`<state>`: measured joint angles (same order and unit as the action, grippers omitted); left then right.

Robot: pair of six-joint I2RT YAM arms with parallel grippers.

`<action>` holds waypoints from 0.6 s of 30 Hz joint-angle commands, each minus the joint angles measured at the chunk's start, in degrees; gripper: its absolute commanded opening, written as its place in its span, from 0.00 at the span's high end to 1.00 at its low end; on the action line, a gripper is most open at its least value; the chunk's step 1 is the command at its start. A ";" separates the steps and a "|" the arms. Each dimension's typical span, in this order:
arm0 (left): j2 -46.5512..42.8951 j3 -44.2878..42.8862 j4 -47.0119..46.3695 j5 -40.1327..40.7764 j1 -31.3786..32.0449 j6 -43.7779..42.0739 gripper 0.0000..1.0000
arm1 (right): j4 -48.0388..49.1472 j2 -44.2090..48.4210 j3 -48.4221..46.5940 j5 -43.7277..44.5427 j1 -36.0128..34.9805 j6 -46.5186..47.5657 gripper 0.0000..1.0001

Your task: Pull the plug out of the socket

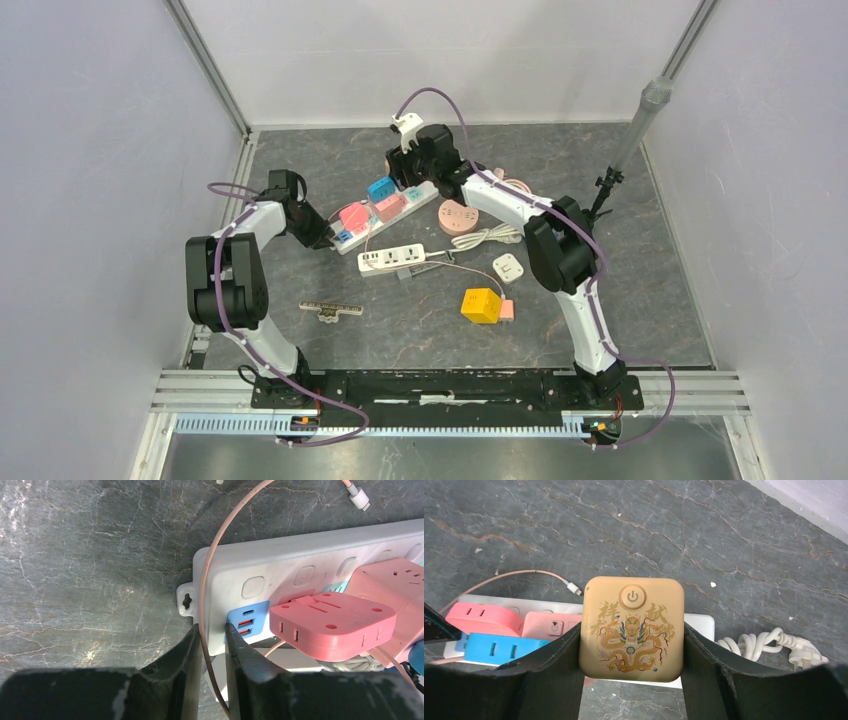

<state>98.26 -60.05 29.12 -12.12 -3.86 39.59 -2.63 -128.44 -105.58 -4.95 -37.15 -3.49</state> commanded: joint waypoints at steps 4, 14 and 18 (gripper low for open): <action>4.23 2.63 4.29 7.80 0.53 -1.75 0.72 | 2.20 3.44 2.30 1.18 0.98 -1.33 1.00; 3.18 2.75 2.45 4.98 0.52 -1.26 0.68 | 7.84 9.62 11.85 4.58 8.60 -9.83 1.00; 3.16 2.92 1.90 3.79 0.52 -1.41 0.67 | 8.11 10.23 16.09 5.85 11.35 -13.58 1.00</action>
<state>98.24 -60.03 29.04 -12.32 -3.88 39.59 0.95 -122.39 -92.40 -1.83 -28.03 -11.92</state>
